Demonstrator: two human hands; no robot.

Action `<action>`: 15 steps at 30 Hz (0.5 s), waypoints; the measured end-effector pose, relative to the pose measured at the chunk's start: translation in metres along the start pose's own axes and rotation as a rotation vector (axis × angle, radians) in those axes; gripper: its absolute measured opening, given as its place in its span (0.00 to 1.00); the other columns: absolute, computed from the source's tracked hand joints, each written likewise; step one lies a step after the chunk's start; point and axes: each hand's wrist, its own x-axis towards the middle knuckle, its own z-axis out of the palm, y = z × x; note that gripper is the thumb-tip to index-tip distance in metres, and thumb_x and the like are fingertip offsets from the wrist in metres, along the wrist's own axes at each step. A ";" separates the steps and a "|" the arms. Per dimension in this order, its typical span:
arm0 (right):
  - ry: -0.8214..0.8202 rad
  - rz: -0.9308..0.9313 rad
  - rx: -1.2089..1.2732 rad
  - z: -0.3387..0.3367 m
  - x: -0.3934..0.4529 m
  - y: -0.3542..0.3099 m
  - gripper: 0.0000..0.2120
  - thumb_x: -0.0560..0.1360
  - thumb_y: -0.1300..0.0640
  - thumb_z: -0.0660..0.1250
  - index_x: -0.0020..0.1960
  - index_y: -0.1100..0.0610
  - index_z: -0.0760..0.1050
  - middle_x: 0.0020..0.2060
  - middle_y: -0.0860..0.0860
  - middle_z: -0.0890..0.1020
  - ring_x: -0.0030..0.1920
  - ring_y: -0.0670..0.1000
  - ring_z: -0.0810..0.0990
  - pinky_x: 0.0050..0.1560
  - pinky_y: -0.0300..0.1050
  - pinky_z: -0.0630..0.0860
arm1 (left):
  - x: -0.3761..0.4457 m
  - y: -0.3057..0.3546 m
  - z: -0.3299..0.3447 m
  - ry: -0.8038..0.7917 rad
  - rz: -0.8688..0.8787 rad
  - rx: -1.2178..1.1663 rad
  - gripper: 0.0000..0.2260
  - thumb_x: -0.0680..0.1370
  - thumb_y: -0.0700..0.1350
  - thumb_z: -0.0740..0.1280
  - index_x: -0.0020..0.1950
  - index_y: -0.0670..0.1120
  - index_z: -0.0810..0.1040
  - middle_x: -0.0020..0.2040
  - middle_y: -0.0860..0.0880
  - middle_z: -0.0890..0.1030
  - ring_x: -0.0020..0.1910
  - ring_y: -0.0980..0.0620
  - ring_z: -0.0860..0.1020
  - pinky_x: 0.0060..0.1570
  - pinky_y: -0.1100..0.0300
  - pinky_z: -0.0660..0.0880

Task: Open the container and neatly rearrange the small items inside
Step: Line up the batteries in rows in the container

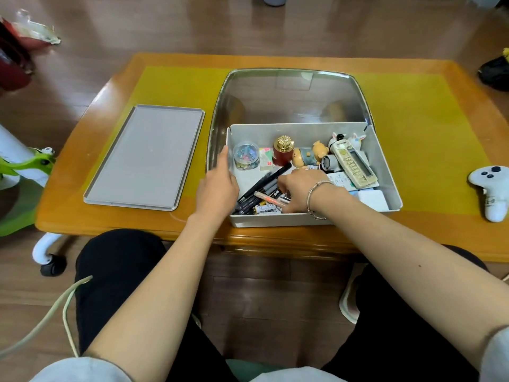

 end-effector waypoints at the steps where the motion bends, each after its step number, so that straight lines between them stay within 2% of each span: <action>1: 0.013 -0.004 0.002 0.001 0.000 -0.001 0.15 0.65 0.43 0.69 0.46 0.49 0.72 0.39 0.48 0.72 0.40 0.53 0.73 0.37 0.43 0.67 | -0.001 0.001 0.001 0.002 -0.007 -0.011 0.26 0.81 0.42 0.58 0.78 0.50 0.53 0.51 0.44 0.81 0.41 0.48 0.78 0.38 0.52 0.78; 4: 0.030 -0.015 0.019 0.004 0.001 -0.004 0.10 0.66 0.44 0.69 0.40 0.48 0.73 0.42 0.49 0.73 0.42 0.53 0.76 0.36 0.43 0.66 | -0.002 0.001 0.002 0.006 -0.017 -0.021 0.26 0.82 0.42 0.57 0.78 0.51 0.53 0.53 0.44 0.80 0.42 0.48 0.78 0.37 0.52 0.78; 6: 0.016 -0.020 0.035 0.006 0.001 -0.004 0.08 0.67 0.45 0.69 0.40 0.49 0.75 0.41 0.49 0.75 0.41 0.53 0.75 0.37 0.43 0.67 | -0.002 0.001 0.002 0.008 -0.013 -0.023 0.25 0.82 0.42 0.57 0.78 0.51 0.53 0.53 0.44 0.80 0.41 0.49 0.77 0.35 0.54 0.76; 8: 0.000 -0.027 0.033 0.007 0.001 -0.003 0.08 0.68 0.46 0.69 0.41 0.50 0.76 0.39 0.49 0.77 0.40 0.53 0.76 0.36 0.42 0.67 | -0.002 0.001 0.002 0.003 -0.017 -0.027 0.25 0.82 0.42 0.57 0.78 0.51 0.53 0.54 0.44 0.80 0.42 0.49 0.77 0.35 0.54 0.76; 10: 0.024 -0.034 0.049 0.005 -0.001 -0.003 0.07 0.68 0.47 0.68 0.40 0.50 0.76 0.33 0.48 0.75 0.37 0.53 0.74 0.33 0.40 0.65 | -0.002 0.001 0.002 0.001 -0.023 -0.033 0.25 0.82 0.42 0.57 0.78 0.51 0.53 0.55 0.44 0.80 0.43 0.49 0.78 0.37 0.53 0.77; 13: 0.150 0.015 0.215 -0.005 -0.008 -0.002 0.06 0.67 0.48 0.68 0.40 0.49 0.76 0.30 0.47 0.73 0.35 0.53 0.73 0.31 0.40 0.64 | -0.002 0.001 0.004 0.010 -0.024 -0.044 0.25 0.82 0.42 0.56 0.78 0.51 0.53 0.55 0.44 0.80 0.42 0.50 0.76 0.35 0.55 0.74; 15: 0.274 0.113 0.394 -0.014 -0.016 0.006 0.06 0.67 0.50 0.68 0.41 0.51 0.78 0.32 0.49 0.75 0.36 0.53 0.74 0.33 0.41 0.68 | -0.001 0.000 0.005 0.015 -0.020 -0.053 0.25 0.82 0.42 0.56 0.78 0.51 0.53 0.56 0.44 0.79 0.41 0.51 0.75 0.33 0.58 0.70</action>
